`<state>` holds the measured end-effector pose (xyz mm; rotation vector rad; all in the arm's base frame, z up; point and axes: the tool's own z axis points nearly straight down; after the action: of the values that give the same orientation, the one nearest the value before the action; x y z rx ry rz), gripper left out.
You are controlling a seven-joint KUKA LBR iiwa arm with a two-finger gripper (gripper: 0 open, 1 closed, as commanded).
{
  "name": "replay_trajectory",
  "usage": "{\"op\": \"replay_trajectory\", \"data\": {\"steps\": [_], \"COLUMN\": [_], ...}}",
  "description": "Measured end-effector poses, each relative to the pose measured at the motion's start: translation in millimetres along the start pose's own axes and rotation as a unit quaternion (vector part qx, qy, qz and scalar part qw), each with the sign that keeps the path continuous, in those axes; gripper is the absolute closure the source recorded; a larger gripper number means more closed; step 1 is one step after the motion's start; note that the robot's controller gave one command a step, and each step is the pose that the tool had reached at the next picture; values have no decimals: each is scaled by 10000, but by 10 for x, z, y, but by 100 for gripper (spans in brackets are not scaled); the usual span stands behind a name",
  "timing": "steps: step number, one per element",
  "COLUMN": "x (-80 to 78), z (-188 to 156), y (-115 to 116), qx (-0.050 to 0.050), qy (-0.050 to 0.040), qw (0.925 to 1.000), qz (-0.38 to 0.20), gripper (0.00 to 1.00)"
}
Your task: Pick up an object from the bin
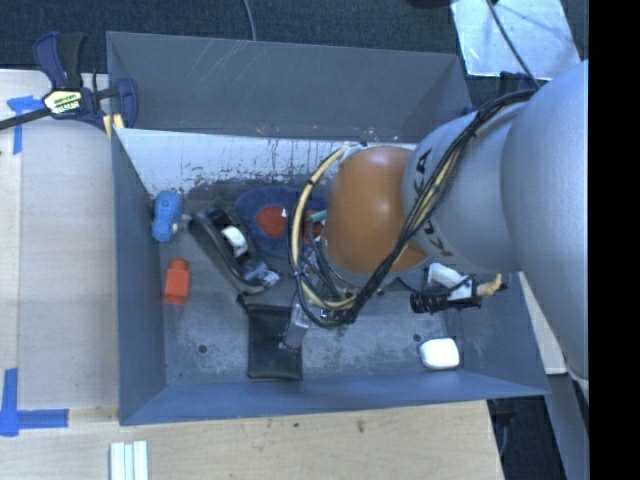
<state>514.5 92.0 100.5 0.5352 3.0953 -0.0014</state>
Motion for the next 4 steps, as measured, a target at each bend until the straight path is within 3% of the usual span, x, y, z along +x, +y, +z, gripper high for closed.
{"op": "replay_trajectory", "data": {"steps": [1, 2, 3, 4], "x": [106, -25, -31, -39], "z": [-110, 308, 306, 297], "y": [-116, 224, 220, 226], "qx": [-1, 0, -1, -7], "qy": [9, -14, -17, -31], "qw": [9771, 9551, 9555, 9555], "qz": [-2128, -2962, -2950, -2949], "gripper": [0, 0, 0, 100]}}
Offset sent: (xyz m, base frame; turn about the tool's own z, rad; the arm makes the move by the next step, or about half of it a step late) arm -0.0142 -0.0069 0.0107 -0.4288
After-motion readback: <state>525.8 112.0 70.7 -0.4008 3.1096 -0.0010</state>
